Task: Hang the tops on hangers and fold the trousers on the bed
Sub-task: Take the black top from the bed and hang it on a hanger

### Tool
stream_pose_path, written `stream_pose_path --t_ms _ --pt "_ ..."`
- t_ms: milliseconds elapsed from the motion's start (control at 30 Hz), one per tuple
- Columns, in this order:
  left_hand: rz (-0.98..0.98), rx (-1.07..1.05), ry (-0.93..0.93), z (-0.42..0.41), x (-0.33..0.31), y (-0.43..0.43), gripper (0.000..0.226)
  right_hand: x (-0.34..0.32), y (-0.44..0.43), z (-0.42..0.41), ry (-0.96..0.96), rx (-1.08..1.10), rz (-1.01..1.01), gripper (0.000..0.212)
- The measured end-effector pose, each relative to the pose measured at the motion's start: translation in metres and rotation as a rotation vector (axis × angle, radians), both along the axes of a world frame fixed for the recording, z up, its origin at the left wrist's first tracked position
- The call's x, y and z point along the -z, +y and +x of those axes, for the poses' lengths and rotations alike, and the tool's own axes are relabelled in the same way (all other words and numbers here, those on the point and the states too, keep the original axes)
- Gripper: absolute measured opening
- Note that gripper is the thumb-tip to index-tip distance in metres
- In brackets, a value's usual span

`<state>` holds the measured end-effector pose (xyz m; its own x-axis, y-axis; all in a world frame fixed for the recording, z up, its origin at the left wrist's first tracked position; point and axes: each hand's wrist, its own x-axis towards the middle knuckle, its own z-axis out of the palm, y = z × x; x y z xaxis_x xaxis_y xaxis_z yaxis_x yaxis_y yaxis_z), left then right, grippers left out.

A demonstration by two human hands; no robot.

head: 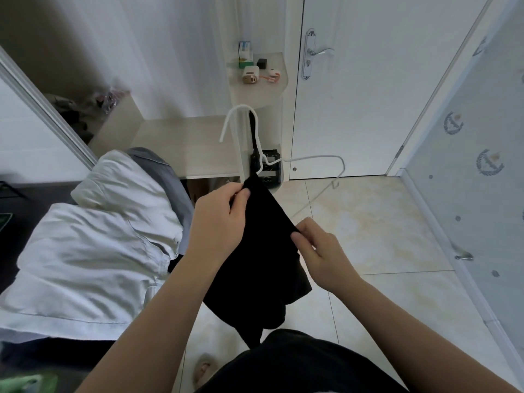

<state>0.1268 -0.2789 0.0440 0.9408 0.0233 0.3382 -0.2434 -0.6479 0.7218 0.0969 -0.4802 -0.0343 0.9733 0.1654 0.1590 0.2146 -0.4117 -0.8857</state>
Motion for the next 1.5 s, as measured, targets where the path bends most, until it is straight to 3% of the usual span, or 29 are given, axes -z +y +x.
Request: stream_pose_path --t_ms 167,300,467,667,867,967,1167,1333,1500 --pt "0.001 0.025 -0.016 -0.001 0.004 0.007 0.024 0.03 -0.014 0.009 0.137 -0.159 -0.25 0.027" --pt "0.04 0.053 -0.009 0.001 0.006 0.028 0.021 0.056 -0.043 0.017 0.095 -0.148 -0.617 0.023" --pt "0.029 0.131 0.04 0.001 0.011 0.061 0.014 0.063 -0.08 0.026 0.102 -0.079 -0.862 0.027" --pt "0.007 0.25 0.142 -0.003 0.01 0.082 0.042 0.044 -0.098 0.039 0.151 -0.031 -0.699 0.016" --pt "0.02 0.221 0.163 -0.004 0.012 0.089 0.039 0.017 -0.096 0.049 0.11 0.03 -0.502 0.019" --pt "-0.094 0.18 0.098 -0.007 0.01 0.094 0.045 0.008 -0.097 0.052 0.061 0.02 -0.545 0.021" --pt "-0.314 0.189 0.077 -0.008 0.012 0.091 0.033 0.001 -0.1 0.06 0.038 0.006 -0.476 0.014" --pt "-0.213 0.267 0.162 -0.005 0.013 0.09 0.049 0.001 -0.105 0.06 0.037 0.042 -0.474 0.014" --pt "-0.002 0.336 0.286 -0.002 0.015 0.076 0.045 -0.013 -0.096 0.053 -0.005 0.062 -0.389 0.006"
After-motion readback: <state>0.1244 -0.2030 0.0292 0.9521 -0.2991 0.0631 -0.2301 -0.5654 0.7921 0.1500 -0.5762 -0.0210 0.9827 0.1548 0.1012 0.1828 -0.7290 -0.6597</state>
